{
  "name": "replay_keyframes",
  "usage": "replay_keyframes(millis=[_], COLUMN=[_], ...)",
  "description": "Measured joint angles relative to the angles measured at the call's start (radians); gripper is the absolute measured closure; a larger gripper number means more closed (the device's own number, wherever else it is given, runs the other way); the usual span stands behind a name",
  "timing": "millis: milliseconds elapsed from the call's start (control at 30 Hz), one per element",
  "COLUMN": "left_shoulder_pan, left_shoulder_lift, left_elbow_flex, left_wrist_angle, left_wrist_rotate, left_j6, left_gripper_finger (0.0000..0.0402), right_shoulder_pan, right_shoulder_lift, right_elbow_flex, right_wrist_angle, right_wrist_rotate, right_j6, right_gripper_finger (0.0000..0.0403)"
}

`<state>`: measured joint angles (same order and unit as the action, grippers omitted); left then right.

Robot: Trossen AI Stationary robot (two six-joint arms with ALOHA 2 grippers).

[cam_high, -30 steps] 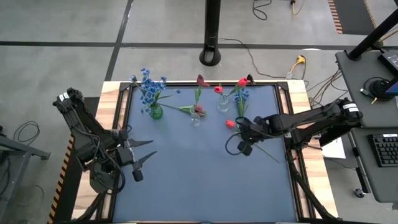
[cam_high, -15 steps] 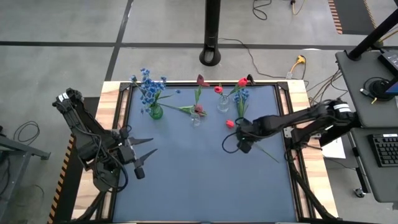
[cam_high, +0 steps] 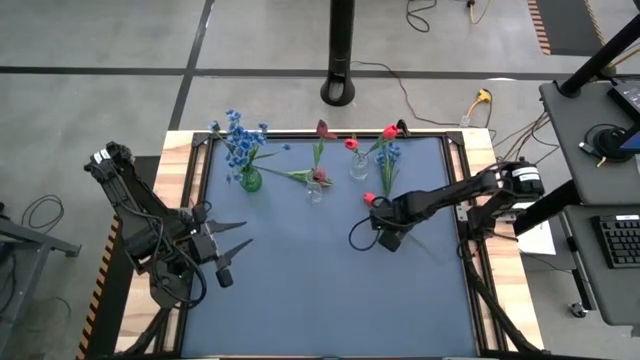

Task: Sort flowers into vase by color
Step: Put the red tulip into the top transparent vase

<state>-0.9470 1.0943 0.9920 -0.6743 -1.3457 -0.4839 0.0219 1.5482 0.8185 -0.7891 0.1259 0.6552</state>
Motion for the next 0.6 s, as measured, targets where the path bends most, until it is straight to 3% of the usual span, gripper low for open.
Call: replay_keyframes(millis=[167,333,600], left_shoulder_pan=[0.0,0.0,0.0], left_shoulder_lift=[0.0,0.0,0.0], left_elbow_flex=[0.0,0.0,0.0], left_wrist_angle=[-0.001,-0.001,-0.002], left_wrist_rotate=[0.0,0.0,0.0], left_j6=[0.0,0.0,0.0], left_gripper_finger=[0.0232,0.0232,0.0232], right_shoulder_pan=[-0.003,-0.003,0.0], right_shoulder_lift=[-0.004,-0.04,-0.204], right_elbow_flex=[0.01,0.03,0.041], right_wrist_angle=[0.009,0.011,0.127], right_wrist_rotate=[-0.018,-0.074,-0.309], right_j6=[-0.017,-0.028,-0.097], right_gripper_finger=[0.0381,0.0388,0.0389])
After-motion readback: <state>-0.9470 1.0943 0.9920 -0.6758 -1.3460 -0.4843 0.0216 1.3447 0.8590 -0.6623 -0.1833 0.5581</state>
